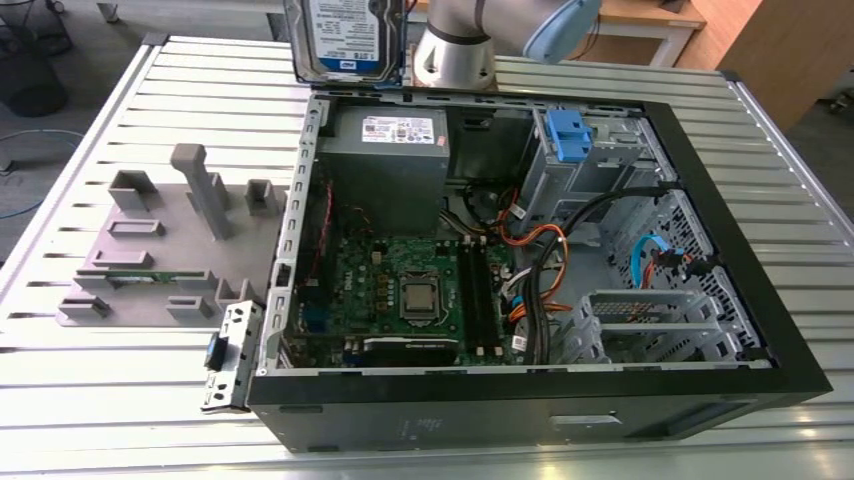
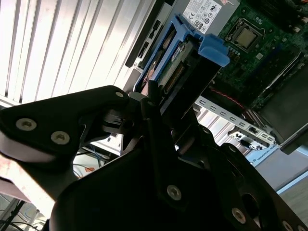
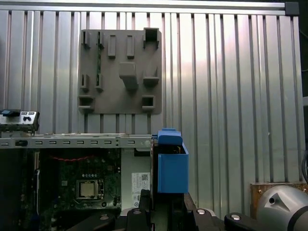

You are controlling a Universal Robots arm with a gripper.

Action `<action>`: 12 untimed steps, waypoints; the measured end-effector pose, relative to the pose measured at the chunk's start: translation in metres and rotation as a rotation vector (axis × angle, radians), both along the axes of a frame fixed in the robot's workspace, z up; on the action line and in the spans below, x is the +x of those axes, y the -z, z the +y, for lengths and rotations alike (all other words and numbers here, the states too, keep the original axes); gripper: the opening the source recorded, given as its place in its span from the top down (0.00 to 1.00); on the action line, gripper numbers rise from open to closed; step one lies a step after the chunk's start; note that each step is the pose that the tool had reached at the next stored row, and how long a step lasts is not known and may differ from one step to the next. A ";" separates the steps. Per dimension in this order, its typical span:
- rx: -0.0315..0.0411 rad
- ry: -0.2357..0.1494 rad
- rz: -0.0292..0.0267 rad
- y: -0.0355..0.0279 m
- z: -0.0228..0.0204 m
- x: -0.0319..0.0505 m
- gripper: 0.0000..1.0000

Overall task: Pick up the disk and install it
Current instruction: 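Pick up the disk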

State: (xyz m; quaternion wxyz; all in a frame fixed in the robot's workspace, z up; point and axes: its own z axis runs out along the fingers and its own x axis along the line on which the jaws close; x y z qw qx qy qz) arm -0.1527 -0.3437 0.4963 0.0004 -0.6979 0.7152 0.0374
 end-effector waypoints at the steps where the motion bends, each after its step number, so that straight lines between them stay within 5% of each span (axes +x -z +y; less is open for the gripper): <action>1: 0.0003 0.000 0.0000 0.0002 0.0000 0.0022 0.65; 12: 0.0031 0.000 0.0000 0.0026 0.0000 0.0247 0.65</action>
